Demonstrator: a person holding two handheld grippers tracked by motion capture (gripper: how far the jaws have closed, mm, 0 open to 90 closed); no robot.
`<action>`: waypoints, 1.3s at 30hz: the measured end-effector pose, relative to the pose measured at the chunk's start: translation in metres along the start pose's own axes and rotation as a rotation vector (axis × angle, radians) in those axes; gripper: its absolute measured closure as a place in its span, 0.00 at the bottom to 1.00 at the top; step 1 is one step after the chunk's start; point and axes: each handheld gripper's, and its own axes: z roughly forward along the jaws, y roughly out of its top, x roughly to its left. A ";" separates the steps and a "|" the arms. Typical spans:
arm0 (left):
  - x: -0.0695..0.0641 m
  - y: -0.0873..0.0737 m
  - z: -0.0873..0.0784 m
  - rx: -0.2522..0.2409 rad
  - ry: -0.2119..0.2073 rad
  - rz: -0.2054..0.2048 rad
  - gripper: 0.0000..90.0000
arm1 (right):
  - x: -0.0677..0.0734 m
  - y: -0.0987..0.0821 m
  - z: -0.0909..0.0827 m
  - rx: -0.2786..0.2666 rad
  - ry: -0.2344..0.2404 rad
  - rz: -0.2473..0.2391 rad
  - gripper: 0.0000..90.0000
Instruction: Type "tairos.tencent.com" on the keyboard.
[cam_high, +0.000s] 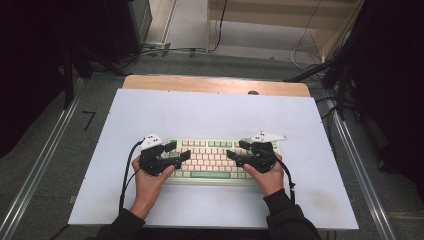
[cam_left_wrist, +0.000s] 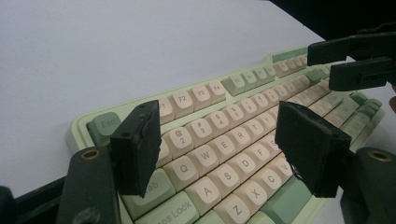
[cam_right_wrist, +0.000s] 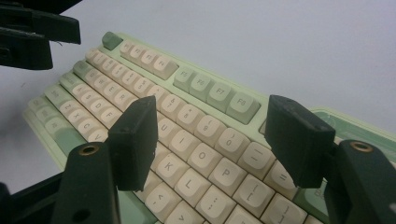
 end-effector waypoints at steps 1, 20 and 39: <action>0.000 0.000 0.000 0.000 0.000 0.000 0.36 | 0.000 0.000 0.000 0.001 0.001 0.001 0.36; -0.002 -0.001 0.002 0.017 -0.017 0.013 0.45 | 0.000 -0.001 0.001 0.010 0.003 0.000 0.37; -0.008 -0.002 0.006 0.076 -0.119 0.066 1.00 | 0.000 -0.001 0.001 0.015 0.003 -0.004 0.37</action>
